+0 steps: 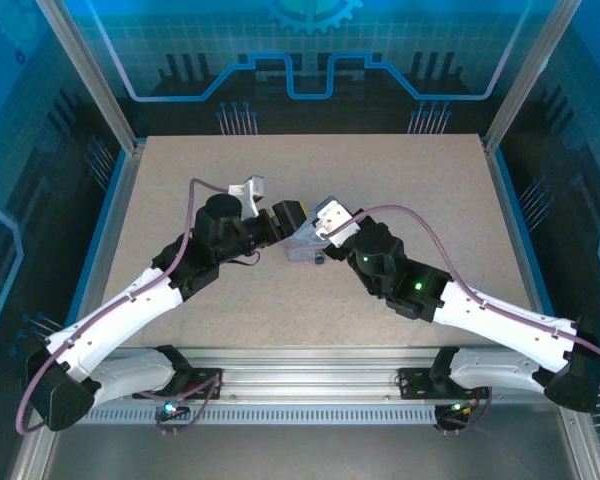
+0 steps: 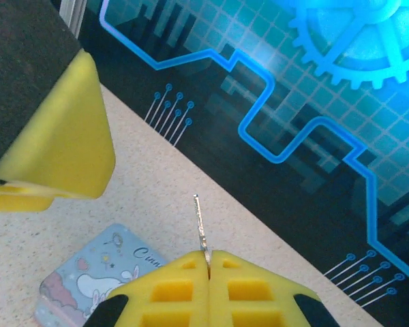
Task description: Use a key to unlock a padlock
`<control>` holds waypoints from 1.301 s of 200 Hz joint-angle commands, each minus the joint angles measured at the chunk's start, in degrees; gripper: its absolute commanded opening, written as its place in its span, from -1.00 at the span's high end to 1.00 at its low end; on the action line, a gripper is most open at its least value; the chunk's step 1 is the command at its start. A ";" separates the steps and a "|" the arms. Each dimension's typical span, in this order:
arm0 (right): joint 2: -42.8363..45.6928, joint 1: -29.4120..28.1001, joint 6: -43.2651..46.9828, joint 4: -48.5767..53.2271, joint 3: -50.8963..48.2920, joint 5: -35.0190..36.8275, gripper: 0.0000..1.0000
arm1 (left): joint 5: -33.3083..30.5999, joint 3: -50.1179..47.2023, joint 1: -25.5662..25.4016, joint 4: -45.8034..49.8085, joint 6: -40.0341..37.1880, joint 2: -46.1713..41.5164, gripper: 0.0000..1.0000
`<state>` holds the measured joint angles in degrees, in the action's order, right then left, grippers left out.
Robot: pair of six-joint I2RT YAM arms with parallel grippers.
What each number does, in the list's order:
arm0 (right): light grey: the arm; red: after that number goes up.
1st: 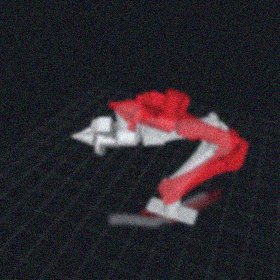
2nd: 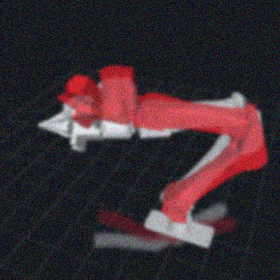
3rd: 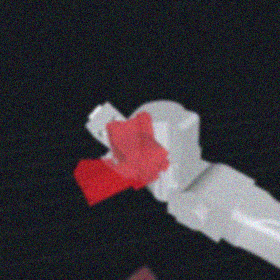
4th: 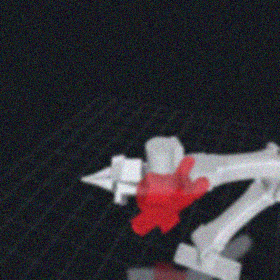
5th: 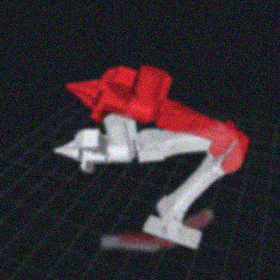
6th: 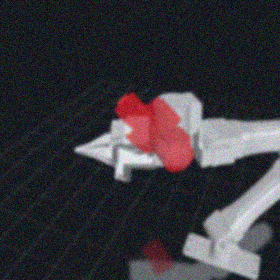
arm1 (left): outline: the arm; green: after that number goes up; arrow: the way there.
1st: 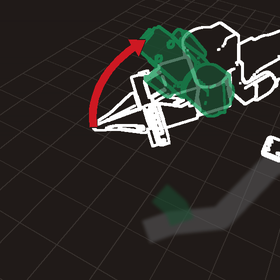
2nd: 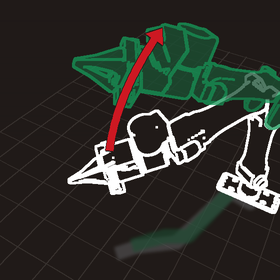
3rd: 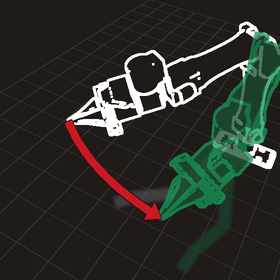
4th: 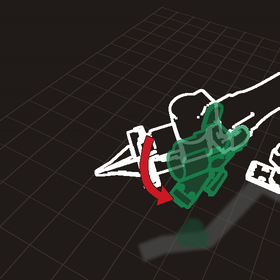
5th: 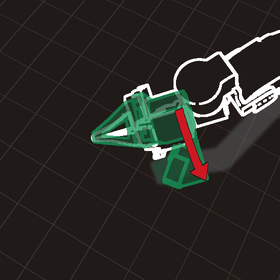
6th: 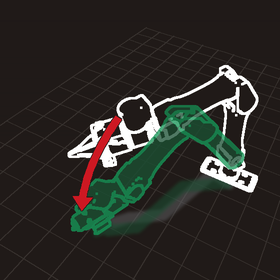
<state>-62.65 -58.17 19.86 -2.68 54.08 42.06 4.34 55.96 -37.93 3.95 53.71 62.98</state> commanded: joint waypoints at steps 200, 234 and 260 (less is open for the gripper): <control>-2.94 -3.53 3.08 -3.37 1.57 1.98 1.00 | 2.08 6.26 -1.34 -4.83 4.01 5.57 0.75; -2.96 -3.56 3.23 -3.68 1.49 2.30 1.00 | 1.82 6.09 -1.29 -4.34 3.62 5.75 0.97; -3.00 -3.53 3.17 -3.70 1.32 2.41 1.00 | 1.47 5.75 -1.25 -4.21 3.50 5.58 1.00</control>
<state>-65.71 -60.82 22.57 -4.36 54.08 43.59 6.22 60.40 -38.89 -0.30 58.17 68.31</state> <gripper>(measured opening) 0.058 0.053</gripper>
